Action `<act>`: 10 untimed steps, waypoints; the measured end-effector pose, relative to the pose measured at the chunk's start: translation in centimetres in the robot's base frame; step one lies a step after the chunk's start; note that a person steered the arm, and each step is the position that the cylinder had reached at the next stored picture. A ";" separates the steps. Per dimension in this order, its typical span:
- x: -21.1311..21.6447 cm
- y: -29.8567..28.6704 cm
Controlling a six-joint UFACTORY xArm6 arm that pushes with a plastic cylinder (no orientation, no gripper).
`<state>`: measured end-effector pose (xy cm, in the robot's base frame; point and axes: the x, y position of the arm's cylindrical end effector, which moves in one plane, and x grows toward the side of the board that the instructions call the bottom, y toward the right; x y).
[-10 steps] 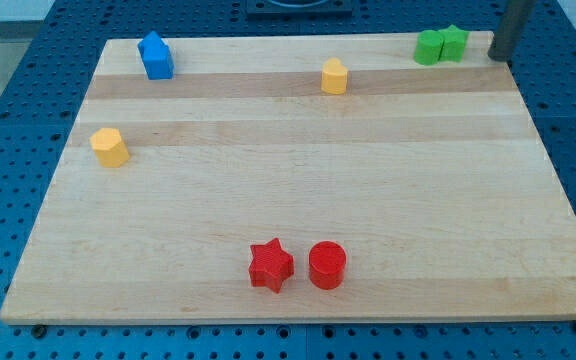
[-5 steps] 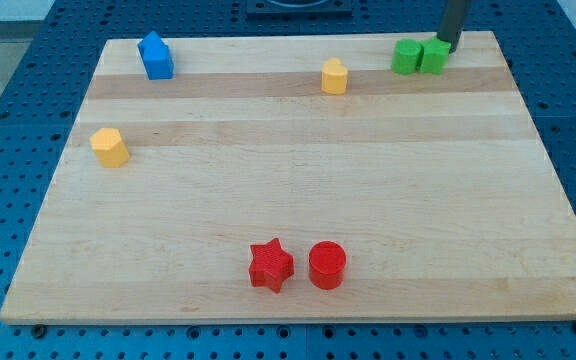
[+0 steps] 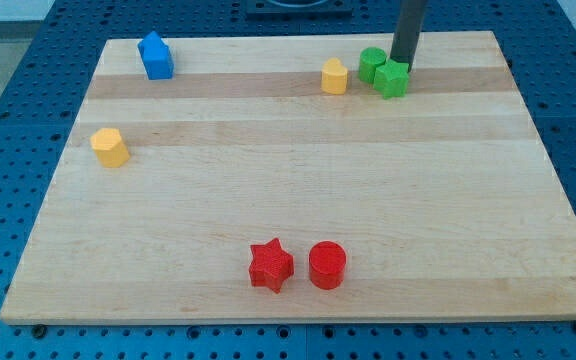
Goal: Push the green blocks to the right of the heart
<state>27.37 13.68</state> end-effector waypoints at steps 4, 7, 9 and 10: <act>-3.1 -2.9; -2.0 -3.7; -2.1 2.6; -0.6 5.3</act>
<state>26.78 18.94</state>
